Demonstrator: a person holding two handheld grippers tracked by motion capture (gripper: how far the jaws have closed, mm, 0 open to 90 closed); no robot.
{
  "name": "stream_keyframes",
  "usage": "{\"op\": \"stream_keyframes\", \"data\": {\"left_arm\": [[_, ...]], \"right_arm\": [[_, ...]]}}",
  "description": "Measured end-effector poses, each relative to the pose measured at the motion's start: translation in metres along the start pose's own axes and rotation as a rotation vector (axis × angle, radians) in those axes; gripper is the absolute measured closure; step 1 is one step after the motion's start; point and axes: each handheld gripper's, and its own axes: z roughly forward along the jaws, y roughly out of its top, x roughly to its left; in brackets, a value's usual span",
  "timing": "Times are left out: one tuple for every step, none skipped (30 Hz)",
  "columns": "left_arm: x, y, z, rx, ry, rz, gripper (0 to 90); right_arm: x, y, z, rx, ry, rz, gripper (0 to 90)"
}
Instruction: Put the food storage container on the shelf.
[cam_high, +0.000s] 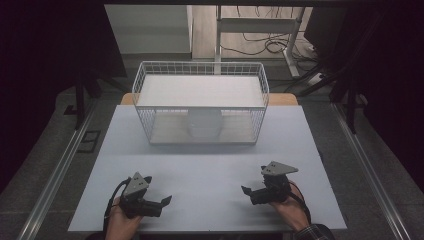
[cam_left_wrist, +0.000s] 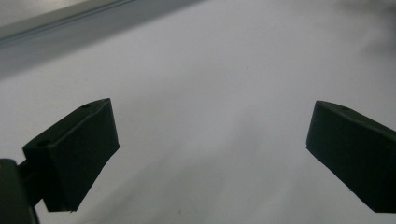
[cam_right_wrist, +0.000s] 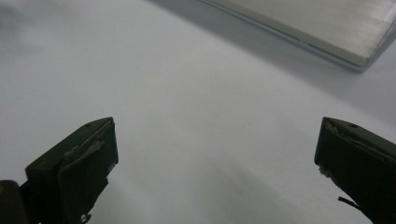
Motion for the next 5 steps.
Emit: {"op": "stream_keyframes", "data": {"left_arm": [[0.0004,-0.0001,0.0003,0.001,-0.003,-0.005,1.2],[0.0007,0.0,0.0005,0.002,-0.004,-0.008,0.4],[0.0009,0.0002,0.0006,0.0,-0.001,-0.01,0.0],[0.0009,0.0002,0.0006,0.0,-0.001,-0.01,0.0],[0.001,0.0003,0.0004,-0.001,0.003,-0.012,0.0]], "right_arm": [[-0.0007,-0.0013,0.0005,0.007,0.0,0.002,0.0],[-0.0012,-0.0019,0.001,0.011,-0.002,0.005,0.0],[-0.0018,-0.0021,0.0011,0.015,-0.006,0.002,0.0],[-0.0018,-0.0021,0.0011,0.015,-0.006,0.002,0.0],[-0.0018,-0.0019,0.0008,0.005,-0.005,-0.004,0.0]]}}
